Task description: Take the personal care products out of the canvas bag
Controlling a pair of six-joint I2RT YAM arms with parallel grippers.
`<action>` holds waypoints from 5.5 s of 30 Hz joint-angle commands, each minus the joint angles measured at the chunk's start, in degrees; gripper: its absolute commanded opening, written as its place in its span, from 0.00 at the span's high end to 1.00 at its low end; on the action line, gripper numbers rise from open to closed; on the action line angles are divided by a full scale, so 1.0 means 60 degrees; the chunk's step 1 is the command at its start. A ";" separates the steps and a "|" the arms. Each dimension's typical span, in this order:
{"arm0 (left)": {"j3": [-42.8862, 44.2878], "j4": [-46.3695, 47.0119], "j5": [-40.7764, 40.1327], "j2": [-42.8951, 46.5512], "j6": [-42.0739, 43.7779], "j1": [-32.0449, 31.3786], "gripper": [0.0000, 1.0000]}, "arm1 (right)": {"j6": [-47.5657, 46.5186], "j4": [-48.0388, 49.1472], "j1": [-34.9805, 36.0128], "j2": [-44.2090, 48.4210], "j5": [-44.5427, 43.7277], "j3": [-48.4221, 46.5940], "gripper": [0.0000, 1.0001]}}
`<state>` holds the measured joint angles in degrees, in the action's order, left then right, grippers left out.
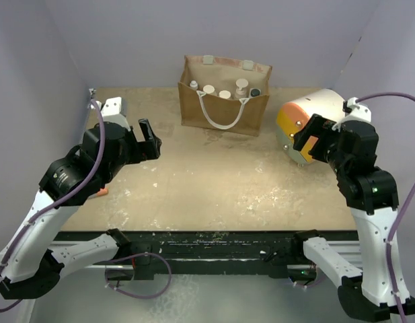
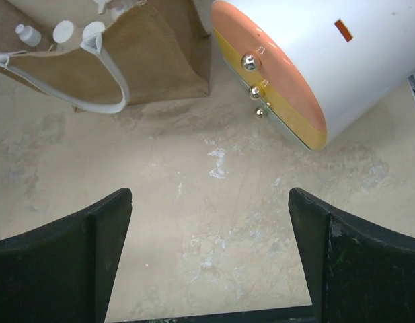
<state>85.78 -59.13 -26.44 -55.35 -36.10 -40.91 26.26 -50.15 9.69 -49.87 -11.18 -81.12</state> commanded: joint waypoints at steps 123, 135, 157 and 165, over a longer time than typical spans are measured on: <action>-0.4069 -0.0604 1.0307 0.0746 -0.0834 0.4274 0.20 | -0.0067 -0.0397 0.1790 -0.1648 0.5871 0.0901 0.29; -0.5258 -0.1194 1.0791 0.1292 -0.0379 0.4277 0.15 | 0.0295 -0.0347 0.1812 -0.0725 0.6970 0.3551 0.25; -0.9024 0.0283 1.0323 0.2812 -0.1700 0.4269 0.25 | 0.1112 0.0534 0.1812 -0.0408 0.3541 0.5568 0.24; -0.8612 0.0042 1.0193 0.3109 -0.1842 0.4269 0.25 | 0.0236 -0.0523 0.1787 -0.0354 0.3531 0.2530 0.00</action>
<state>33.89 -55.22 40.88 -36.97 -47.44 -15.44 34.39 -49.98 21.08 -52.18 15.25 -54.76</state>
